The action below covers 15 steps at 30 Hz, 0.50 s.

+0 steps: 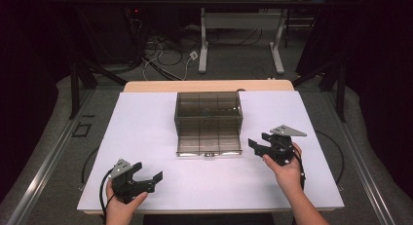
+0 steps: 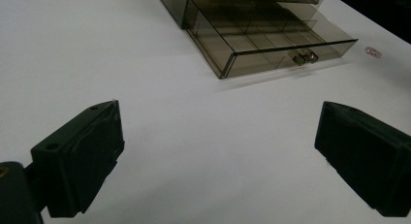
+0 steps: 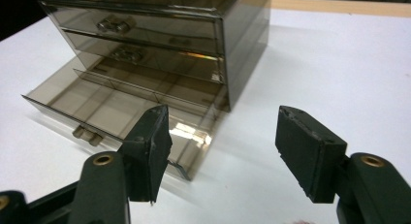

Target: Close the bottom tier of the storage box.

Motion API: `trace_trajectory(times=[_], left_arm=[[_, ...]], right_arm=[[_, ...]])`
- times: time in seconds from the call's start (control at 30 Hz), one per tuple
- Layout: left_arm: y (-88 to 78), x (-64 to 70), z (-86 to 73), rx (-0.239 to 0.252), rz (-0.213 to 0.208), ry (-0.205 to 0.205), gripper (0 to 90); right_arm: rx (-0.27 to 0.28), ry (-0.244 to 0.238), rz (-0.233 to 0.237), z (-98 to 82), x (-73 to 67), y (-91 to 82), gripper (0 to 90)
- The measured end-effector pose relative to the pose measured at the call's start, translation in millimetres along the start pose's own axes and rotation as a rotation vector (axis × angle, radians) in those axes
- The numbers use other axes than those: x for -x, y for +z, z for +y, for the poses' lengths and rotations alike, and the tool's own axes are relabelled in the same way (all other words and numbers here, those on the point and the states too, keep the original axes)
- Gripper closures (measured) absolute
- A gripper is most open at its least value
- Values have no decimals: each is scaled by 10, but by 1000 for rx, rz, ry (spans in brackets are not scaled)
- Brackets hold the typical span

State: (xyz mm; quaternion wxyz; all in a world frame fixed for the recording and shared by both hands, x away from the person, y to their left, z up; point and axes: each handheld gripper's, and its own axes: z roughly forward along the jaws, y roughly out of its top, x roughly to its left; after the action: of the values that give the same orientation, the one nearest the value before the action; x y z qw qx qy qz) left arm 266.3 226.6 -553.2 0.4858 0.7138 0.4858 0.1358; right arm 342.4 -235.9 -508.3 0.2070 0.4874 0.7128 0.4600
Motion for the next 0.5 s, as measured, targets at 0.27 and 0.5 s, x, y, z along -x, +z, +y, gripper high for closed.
trace_trajectory(times=[0.27, 0.5], left_arm=[[7, 3, -2, -4, 2, 2, 36], [8, -1, -4, -7, 6, 3, 36]], right_arm=[[-45, 17, -42, -43, 110, -71, 284], [-45, 79, -49, -125, 239, -125, 232]])
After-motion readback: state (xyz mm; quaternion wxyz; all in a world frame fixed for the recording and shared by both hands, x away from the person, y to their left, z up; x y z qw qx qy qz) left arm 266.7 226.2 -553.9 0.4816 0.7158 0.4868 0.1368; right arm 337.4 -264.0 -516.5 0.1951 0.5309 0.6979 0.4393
